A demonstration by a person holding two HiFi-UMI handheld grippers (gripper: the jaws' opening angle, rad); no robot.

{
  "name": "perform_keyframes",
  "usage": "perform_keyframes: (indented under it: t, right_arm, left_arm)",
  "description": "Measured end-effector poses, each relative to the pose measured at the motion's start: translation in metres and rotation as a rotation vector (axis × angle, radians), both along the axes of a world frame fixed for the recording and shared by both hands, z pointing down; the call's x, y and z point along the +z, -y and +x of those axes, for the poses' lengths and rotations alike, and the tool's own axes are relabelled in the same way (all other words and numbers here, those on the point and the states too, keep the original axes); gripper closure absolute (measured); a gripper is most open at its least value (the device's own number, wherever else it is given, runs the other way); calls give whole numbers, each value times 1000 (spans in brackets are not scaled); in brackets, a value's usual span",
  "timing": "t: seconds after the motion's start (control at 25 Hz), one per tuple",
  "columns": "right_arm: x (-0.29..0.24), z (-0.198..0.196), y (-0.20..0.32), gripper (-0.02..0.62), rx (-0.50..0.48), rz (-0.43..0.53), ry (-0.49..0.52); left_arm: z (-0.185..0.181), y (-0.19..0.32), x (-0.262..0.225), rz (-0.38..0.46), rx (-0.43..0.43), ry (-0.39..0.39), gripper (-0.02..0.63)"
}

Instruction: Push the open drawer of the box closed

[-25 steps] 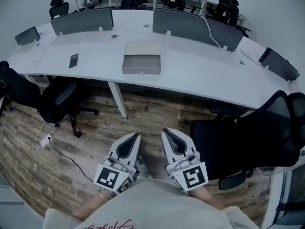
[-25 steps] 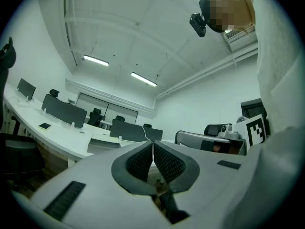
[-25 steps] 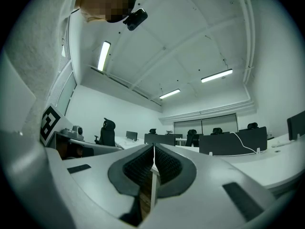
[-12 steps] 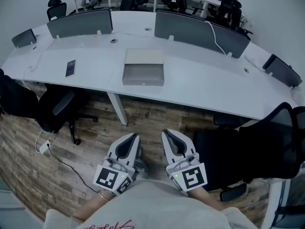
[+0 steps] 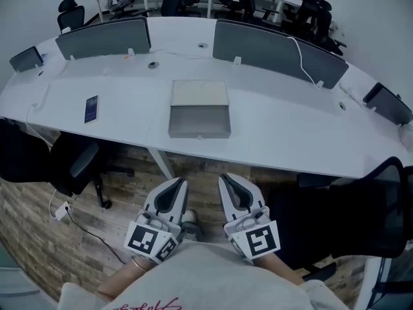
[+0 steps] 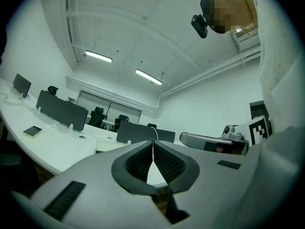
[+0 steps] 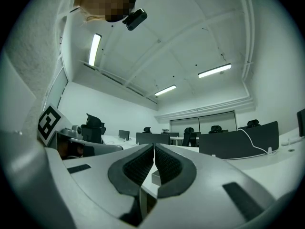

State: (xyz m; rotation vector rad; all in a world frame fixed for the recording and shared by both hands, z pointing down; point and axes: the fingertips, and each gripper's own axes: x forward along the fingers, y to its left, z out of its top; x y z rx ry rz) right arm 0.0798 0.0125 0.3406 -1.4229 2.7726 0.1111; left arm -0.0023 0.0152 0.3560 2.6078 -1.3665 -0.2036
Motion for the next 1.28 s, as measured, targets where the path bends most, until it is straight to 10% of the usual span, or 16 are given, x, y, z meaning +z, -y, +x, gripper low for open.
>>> perform_keyframes:
  t: [1.28]
  right_arm:
    - [124, -38, 161, 572, 149, -339, -70]
  left_arm:
    - [-50, 135, 19, -49, 65, 5, 588]
